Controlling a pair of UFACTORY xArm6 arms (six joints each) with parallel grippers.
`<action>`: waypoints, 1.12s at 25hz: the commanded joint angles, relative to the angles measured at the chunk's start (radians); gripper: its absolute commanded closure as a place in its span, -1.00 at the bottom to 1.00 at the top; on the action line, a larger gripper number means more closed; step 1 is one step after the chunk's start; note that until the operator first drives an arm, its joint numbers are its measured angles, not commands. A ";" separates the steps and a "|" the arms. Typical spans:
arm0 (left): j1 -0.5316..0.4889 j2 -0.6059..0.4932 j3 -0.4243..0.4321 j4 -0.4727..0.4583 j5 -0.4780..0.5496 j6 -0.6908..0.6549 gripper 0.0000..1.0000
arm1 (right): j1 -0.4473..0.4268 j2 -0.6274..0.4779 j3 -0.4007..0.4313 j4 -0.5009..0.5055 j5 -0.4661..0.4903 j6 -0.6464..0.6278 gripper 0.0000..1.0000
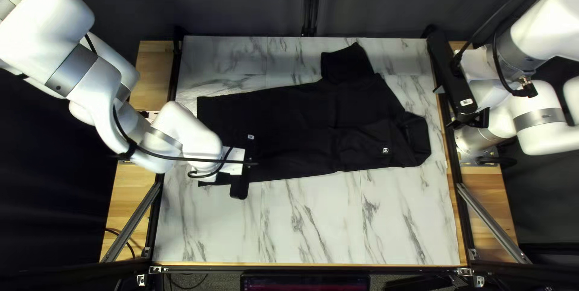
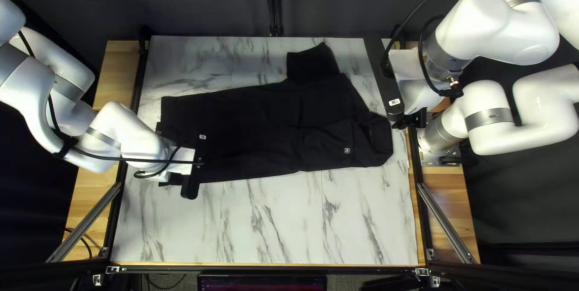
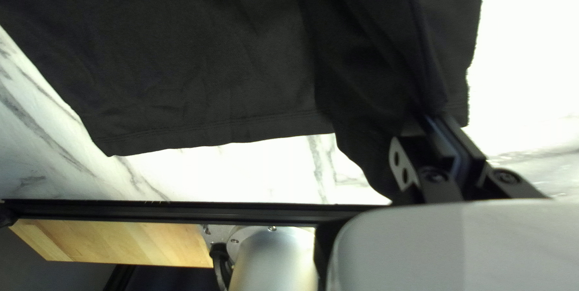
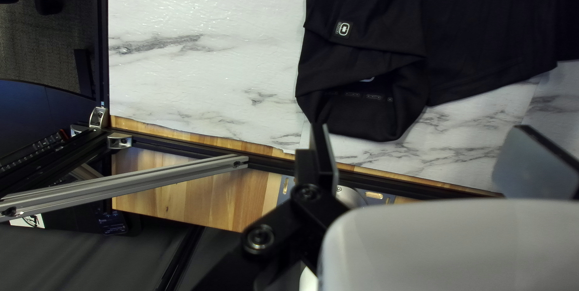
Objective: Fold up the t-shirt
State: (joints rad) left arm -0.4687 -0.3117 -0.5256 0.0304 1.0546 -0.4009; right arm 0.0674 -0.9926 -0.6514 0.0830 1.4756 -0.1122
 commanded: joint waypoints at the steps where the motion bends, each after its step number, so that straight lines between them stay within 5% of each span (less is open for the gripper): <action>1: -0.036 0.043 -0.059 -0.009 0.018 -0.033 1.00 | 0.000 0.000 0.000 0.000 0.000 0.000 -1.00; 20: -0.130 0.174 -0.233 -0.066 0.038 -0.127 1.00 | 0.000 0.000 0.000 0.000 0.000 0.000 -1.00; 28: -0.065 0.067 -0.098 -0.061 0.022 -0.079 1.00 | 0.000 0.000 0.000 0.000 0.000 0.000 -1.00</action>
State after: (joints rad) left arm -0.5669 -0.1997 -0.6740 -0.0346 1.0759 -0.5080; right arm 0.0674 -0.9926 -0.6514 0.0830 1.4756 -0.1122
